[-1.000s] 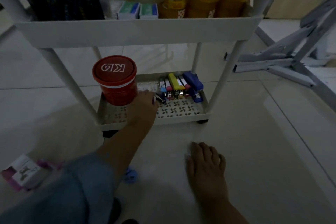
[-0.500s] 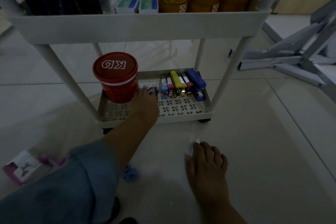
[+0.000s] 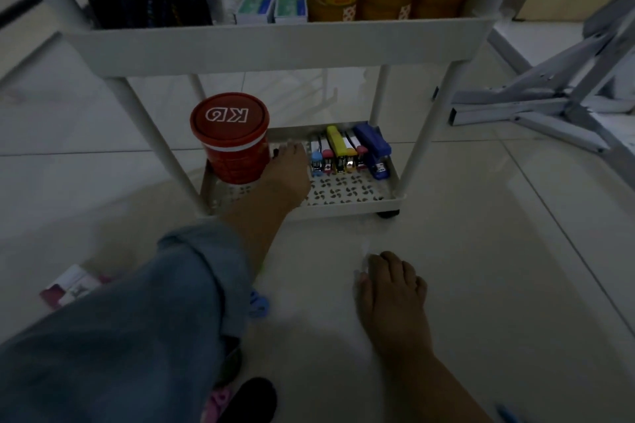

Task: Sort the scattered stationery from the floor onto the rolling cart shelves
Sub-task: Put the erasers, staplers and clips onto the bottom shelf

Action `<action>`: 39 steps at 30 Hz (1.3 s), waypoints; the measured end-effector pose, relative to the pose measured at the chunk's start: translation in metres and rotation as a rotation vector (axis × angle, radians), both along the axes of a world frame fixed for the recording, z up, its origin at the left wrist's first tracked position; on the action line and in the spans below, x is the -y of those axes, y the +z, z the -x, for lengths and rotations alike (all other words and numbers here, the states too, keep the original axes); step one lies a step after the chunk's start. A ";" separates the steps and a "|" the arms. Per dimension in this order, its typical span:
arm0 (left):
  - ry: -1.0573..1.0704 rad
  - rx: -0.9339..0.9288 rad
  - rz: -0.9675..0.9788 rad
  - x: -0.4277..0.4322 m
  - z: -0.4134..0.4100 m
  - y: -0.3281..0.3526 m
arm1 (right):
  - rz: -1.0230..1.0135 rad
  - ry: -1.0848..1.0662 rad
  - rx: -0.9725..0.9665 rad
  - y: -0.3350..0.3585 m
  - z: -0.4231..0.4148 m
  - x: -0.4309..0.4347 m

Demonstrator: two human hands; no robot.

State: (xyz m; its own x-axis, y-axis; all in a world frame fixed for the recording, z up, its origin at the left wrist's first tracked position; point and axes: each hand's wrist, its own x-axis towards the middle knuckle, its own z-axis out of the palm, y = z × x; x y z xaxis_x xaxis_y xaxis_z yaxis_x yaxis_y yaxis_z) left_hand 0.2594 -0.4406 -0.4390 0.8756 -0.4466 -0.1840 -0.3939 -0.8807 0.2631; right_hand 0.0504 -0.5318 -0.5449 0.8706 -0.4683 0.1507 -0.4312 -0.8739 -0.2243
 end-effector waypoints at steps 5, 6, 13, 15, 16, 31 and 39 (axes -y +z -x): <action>0.115 0.009 0.505 -0.049 0.080 0.001 | -0.113 0.047 -0.109 0.012 0.005 -0.001; 0.165 -0.018 0.538 -0.059 0.101 -0.001 | -0.134 0.062 -0.171 0.019 0.006 -0.001; 0.384 -0.217 0.616 -0.101 0.222 -0.025 | -0.979 -0.049 -0.073 0.080 0.013 0.013; 0.387 -0.265 0.607 -0.102 0.243 -0.028 | -1.222 -0.206 0.144 0.093 0.032 0.009; 0.376 -0.276 0.581 -0.102 0.253 -0.029 | -1.266 -0.291 0.233 0.096 0.043 0.006; -0.152 -0.287 -0.085 -0.125 0.302 -0.045 | -0.323 0.188 -0.437 0.029 0.093 0.010; -0.037 -0.202 0.206 -0.118 0.307 -0.035 | -0.388 0.163 -0.235 0.040 0.099 0.007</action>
